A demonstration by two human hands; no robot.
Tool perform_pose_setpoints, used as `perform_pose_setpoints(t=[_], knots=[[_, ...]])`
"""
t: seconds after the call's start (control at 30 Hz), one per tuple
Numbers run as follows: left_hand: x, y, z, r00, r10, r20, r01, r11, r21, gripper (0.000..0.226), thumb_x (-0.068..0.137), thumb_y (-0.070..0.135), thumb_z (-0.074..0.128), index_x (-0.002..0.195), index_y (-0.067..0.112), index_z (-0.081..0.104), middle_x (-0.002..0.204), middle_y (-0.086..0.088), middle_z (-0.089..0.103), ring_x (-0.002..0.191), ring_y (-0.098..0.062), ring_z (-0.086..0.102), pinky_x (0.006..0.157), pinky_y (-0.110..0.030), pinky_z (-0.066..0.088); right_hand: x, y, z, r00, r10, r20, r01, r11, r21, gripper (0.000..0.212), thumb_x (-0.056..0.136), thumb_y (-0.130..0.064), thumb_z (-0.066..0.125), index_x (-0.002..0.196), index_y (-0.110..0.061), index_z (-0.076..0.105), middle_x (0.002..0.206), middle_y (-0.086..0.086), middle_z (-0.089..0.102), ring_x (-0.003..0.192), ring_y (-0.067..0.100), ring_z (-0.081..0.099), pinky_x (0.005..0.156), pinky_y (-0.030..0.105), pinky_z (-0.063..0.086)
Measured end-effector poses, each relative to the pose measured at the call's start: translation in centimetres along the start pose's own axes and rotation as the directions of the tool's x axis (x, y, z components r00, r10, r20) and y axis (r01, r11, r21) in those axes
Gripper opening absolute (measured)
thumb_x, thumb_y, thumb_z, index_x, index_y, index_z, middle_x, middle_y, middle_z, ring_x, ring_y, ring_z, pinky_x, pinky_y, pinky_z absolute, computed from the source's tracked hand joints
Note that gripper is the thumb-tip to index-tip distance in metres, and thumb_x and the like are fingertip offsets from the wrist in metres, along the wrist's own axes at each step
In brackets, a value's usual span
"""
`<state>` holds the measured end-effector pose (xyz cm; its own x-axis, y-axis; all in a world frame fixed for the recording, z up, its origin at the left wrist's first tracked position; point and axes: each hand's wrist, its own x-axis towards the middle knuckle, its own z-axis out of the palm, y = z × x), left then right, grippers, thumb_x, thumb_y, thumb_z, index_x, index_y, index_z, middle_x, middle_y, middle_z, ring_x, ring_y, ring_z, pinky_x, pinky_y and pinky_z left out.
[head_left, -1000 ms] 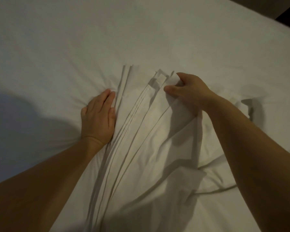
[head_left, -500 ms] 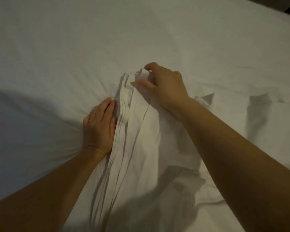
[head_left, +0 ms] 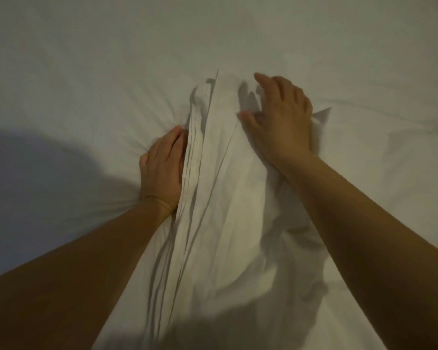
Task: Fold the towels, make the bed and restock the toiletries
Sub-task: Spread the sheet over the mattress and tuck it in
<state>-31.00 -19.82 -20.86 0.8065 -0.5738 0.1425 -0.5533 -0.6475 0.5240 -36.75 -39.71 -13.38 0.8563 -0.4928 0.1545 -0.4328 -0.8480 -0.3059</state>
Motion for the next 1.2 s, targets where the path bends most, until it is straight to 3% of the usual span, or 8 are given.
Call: perform_pose_setpoints(t=[0.27, 0.43, 0.5, 0.73, 0.8, 0.9, 1.03, 1.2], knots=[[0.1, -0.2, -0.2, 1.000, 0.001, 0.026, 0.000, 1.000, -0.018, 0.055, 0.090, 0.036, 0.034, 0.136, 0.010, 0.049, 0.139, -0.011, 0.051, 0.121, -0.031, 0.051, 0.094, -0.042, 0.038, -0.2, 0.1, -1.4, 0.946, -0.210, 0.247, 0.258, 0.949, -0.180, 0.030, 0.094, -0.036, 0.049, 0.122, -0.033, 0.059, 0.143, 0.000, 0.038, 0.129, 0.029, 0.033, 0.096, 0.040, 0.029], [-0.4, 1.5, -3.4, 0.978, -0.182, -0.105, 0.132, 0.922, -0.363, 0.043, 0.096, 0.036, 0.032, 0.123, 0.016, 0.060, 0.120, -0.003, 0.061, 0.107, -0.012, 0.056, 0.095, -0.029, 0.042, 2.5, -0.4, -3.8, 0.901, -0.004, 0.433, 0.098, 0.976, -0.195, 0.053, 0.086, -0.045, 0.059, 0.131, -0.022, 0.045, 0.121, 0.004, 0.058, 0.117, 0.028, 0.048, 0.096, 0.040, 0.031], [-1.0, 2.9, -5.3, 0.972, -0.216, -0.097, 0.151, 0.881, -0.449, 0.029, 0.099, 0.029, 0.038, 0.110, 0.023, 0.064, 0.114, 0.002, 0.056, 0.098, 0.000, 0.052, 0.089, -0.019, 0.042, 2.8, -0.3, -4.2, 0.925, 0.021, 0.379, 0.031, 0.991, -0.129, 0.038, 0.088, -0.039, 0.057, 0.120, -0.019, 0.053, 0.104, 0.003, 0.061, 0.109, 0.028, 0.053, 0.093, 0.038, 0.034], [-1.2, 8.4, -5.4, 0.925, -0.231, 0.302, 0.270, 0.958, -0.095, 0.046, 0.093, 0.053, 0.044, 0.103, 0.011, 0.061, 0.110, -0.012, 0.060, 0.104, -0.033, 0.055, 0.088, -0.037, 0.043, 3.9, -4.2, -4.2, 0.979, -0.095, 0.183, 0.074, 0.991, 0.115, 0.025, 0.090, -0.034, 0.057, 0.107, -0.015, 0.054, 0.091, -0.003, 0.052, 0.088, 0.019, 0.049, 0.076, 0.029, 0.032], [-1.0, 7.8, -5.0, 0.880, -0.372, 0.296, 0.441, 0.870, -0.218, 0.040, 0.092, 0.042, 0.055, 0.114, 0.009, 0.060, 0.115, -0.010, 0.063, 0.109, -0.032, 0.056, 0.085, -0.029, 0.042, 4.0, -5.2, -3.1, 0.976, -0.065, 0.207, 0.049, 0.996, 0.079, 0.034, 0.089, -0.039, 0.056, 0.112, -0.016, 0.048, 0.095, -0.003, 0.056, 0.095, 0.023, 0.054, 0.086, 0.035, 0.035], [-0.8, 7.0, -5.3, 0.856, -0.429, 0.289, 0.509, 0.797, -0.324, 0.020, 0.089, 0.033, 0.062, 0.088, 0.014, 0.060, 0.085, -0.004, 0.061, 0.094, -0.031, 0.060, 0.066, -0.026, 0.033, 4.3, -3.5, -2.2, 0.937, 0.129, 0.325, -0.150, 0.988, 0.041, 0.052, 0.085, -0.055, 0.057, 0.122, -0.019, 0.046, 0.117, 0.003, 0.061, 0.112, 0.026, 0.054, 0.099, 0.040, 0.036], [0.7, 7.4, -6.0, 0.827, -0.381, 0.413, 0.528, 0.779, -0.338, 0.042, 0.090, 0.042, 0.059, 0.118, 0.011, 0.063, 0.111, -0.005, 0.065, 0.105, -0.028, 0.060, 0.085, -0.030, 0.047, 3.7, 0.7, -2.7, 0.878, 0.190, 0.439, -0.170, 0.982, -0.084, 0.025, 0.089, -0.050, 0.054, 0.095, -0.026, 0.059, 0.102, 0.000, 0.060, 0.110, 0.027, 0.054, 0.098, 0.041, 0.036], [6.8, 8.0, -5.5, 0.887, -0.372, 0.273, 0.454, 0.813, -0.365, 0.042, 0.089, 0.037, 0.062, 0.118, 0.008, 0.064, 0.117, -0.012, 0.065, 0.107, -0.029, 0.061, 0.091, -0.033, 0.048, 4.8, -1.2, -2.5, 0.992, 0.009, 0.125, -0.035, 0.978, 0.204, 0.019, 0.092, -0.041, 0.054, 0.098, -0.025, 0.062, 0.093, -0.004, 0.063, 0.103, 0.023, 0.059, 0.089, 0.036, 0.040]])
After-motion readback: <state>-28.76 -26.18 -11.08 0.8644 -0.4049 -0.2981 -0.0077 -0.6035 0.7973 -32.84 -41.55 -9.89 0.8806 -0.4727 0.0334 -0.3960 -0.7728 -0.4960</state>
